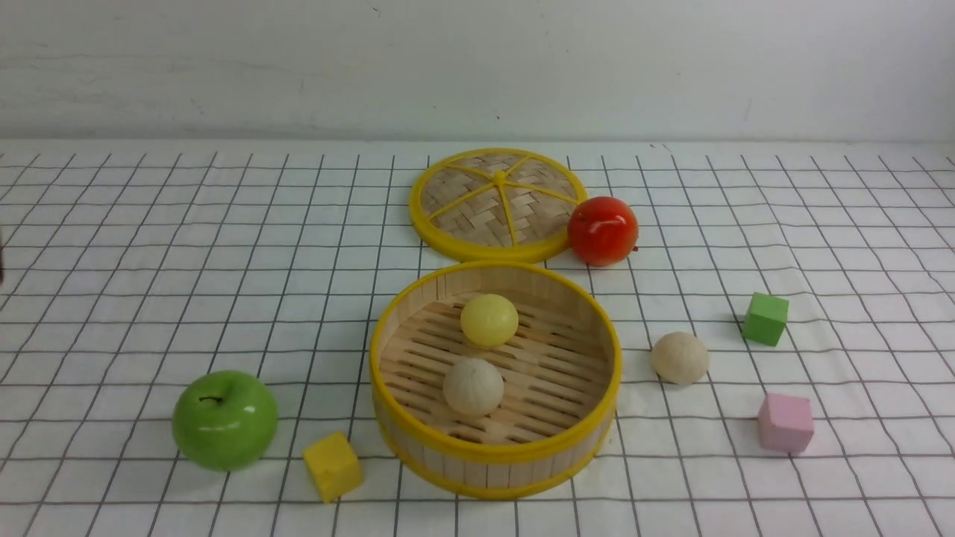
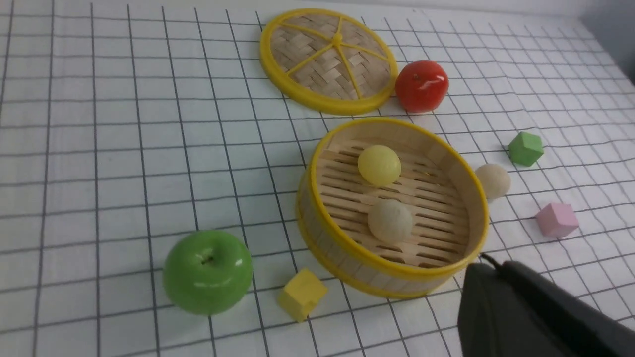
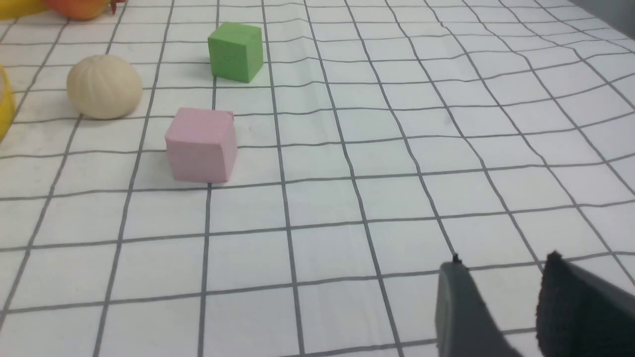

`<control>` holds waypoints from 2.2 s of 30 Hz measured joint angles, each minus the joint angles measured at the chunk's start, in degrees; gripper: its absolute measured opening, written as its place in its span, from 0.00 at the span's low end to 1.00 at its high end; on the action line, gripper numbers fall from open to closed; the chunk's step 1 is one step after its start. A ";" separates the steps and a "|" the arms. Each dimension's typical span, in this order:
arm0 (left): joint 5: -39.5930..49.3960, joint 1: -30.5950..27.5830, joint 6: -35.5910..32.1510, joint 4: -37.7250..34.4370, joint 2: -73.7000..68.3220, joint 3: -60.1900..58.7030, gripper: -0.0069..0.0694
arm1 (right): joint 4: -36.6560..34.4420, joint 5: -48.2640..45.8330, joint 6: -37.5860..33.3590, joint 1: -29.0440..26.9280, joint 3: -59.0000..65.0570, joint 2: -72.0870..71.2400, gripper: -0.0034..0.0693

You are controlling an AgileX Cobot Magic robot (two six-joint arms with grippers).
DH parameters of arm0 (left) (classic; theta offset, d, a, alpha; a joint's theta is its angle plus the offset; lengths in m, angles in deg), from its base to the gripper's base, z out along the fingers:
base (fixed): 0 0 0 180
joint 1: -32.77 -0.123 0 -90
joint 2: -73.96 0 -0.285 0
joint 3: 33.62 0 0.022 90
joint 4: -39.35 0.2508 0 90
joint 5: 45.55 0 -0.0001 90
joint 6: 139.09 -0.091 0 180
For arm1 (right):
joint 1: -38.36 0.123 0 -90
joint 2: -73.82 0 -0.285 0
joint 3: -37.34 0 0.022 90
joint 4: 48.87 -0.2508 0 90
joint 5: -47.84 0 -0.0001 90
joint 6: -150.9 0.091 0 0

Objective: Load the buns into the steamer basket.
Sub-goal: Use the right arm to grab a steamed stuffed bun

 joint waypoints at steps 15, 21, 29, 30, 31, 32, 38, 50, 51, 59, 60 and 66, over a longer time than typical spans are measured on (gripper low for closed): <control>-3.21 0.00 14.10 3.17 29.66 -20.68 0.07 | 0.00 0.00 0.00 0.00 0.00 0.00 0.38; -3.30 0.00 14.33 3.73 30.01 -21.09 0.07 | 0.00 0.00 0.00 0.00 0.00 0.00 0.38; -11.29 0.00 13.99 5.68 30.01 -21.55 0.07 | 0.00 0.00 0.00 0.00 0.00 0.00 0.38; -12.96 -0.15 13.35 6.10 30.01 -22.11 0.07 | 0.00 0.00 0.00 0.00 0.00 0.00 0.38; -15.21 -0.67 12.00 6.34 30.01 -22.87 0.07 | 0.00 0.00 0.00 0.00 0.00 0.00 0.38; -17.61 -1.68 10.10 6.28 30.01 -23.82 0.07 | 0.00 0.00 0.00 0.00 0.00 0.00 0.38; -31.81 -13.85 -4.83 -1.49 30.01 -31.67 0.07 | 0.00 0.00 0.00 0.00 0.00 0.00 0.38; -37.45 -32.60 -8.00 -1.73 31.36 -54.27 0.07 | 0.00 0.00 0.00 0.00 0.00 0.00 0.38; -35.07 -32.71 -8.00 -1.53 31.36 -54.67 0.07 | 0.00 0.00 0.00 0.00 0.00 0.00 0.38; -27.30 -32.71 -8.00 -1.31 31.36 -54.95 0.08 | 0.01 0.00 0.00 0.00 0.00 0.00 0.38; -27.31 -32.71 -8.00 -1.31 31.36 -54.95 0.08 | 0.01 0.00 0.00 0.00 0.00 0.00 0.38; -27.31 -32.71 -8.00 -1.31 31.36 -54.95 0.08 | 0.01 0.00 0.00 0.00 0.00 0.00 0.38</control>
